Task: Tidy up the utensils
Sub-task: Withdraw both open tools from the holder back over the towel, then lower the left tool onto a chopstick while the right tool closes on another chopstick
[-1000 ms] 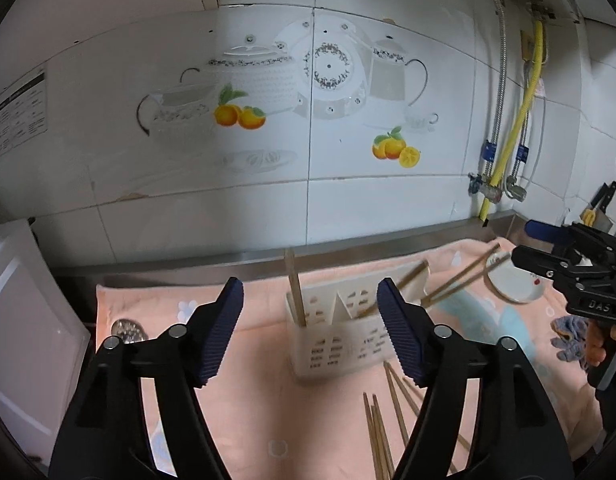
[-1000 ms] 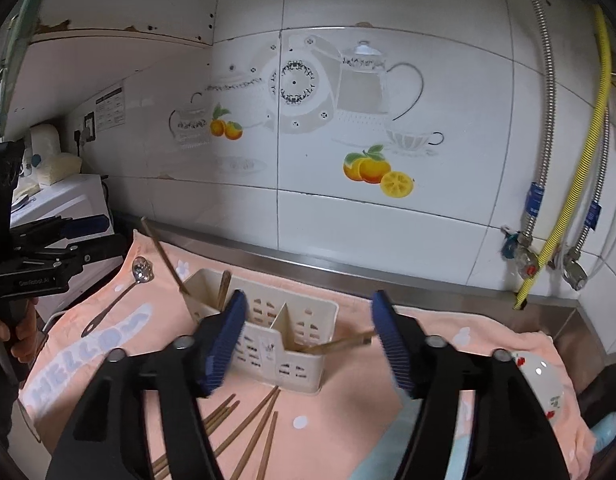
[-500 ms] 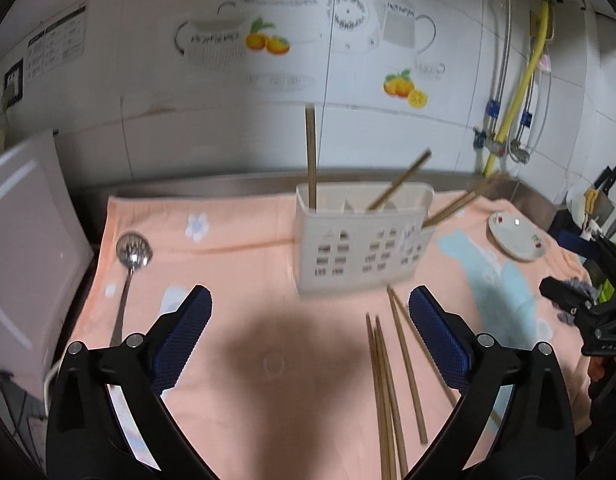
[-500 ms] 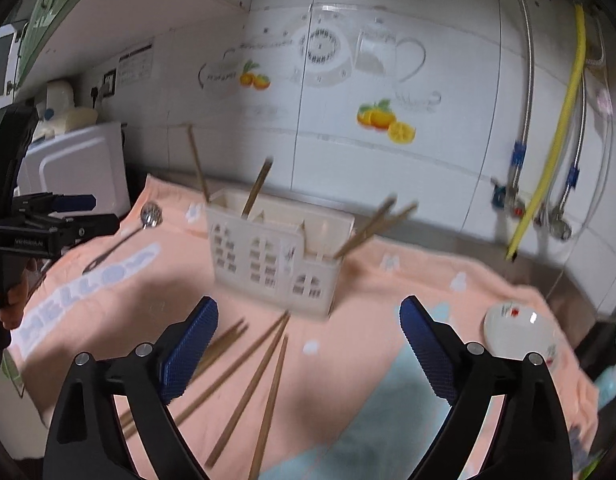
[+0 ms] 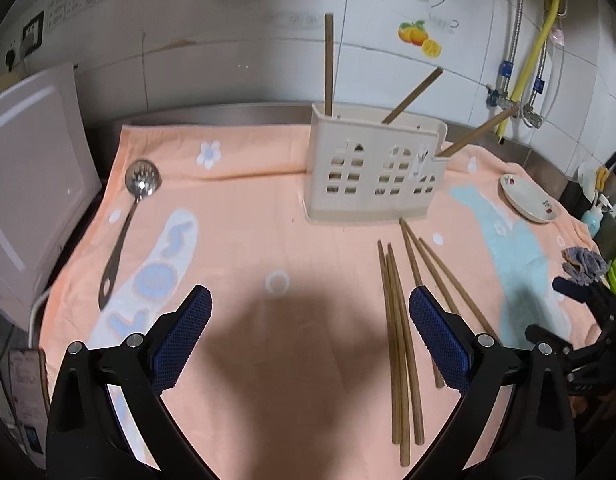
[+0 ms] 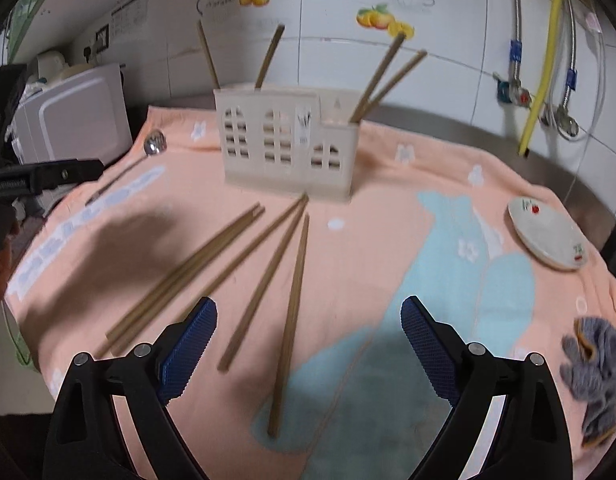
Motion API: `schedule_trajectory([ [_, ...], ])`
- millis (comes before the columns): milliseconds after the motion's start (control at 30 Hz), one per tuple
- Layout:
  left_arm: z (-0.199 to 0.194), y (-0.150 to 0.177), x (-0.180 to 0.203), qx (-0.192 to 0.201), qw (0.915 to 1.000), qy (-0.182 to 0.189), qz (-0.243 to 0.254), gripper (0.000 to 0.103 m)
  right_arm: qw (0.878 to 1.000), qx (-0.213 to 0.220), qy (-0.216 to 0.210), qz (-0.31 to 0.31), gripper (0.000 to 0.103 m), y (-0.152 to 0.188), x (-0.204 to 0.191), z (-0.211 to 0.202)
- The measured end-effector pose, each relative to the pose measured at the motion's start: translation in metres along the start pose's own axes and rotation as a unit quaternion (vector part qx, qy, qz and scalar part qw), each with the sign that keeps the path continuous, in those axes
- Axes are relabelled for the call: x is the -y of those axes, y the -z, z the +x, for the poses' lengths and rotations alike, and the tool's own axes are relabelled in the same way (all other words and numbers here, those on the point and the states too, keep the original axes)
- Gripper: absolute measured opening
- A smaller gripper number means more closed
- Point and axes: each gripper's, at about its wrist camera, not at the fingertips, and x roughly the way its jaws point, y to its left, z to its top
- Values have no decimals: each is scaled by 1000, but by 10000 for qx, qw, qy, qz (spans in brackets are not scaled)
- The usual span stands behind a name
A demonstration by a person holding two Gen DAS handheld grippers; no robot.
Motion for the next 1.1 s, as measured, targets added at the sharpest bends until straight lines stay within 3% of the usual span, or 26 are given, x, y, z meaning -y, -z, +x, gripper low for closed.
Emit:
schedule_trajectory([
  [533,7,26,-15,-320,9991,-107,-264,98,9987,-349,-208,294,86,34,-3,7],
  [733,7,27,-13,-334,9991,-99,-248,98,9979,-429,-308,376,72,36,-3,9],
  [1100,10,32,-9,-412,9989,-54,-202,98,9966,-552,-468,392,36,43,-6,11],
])
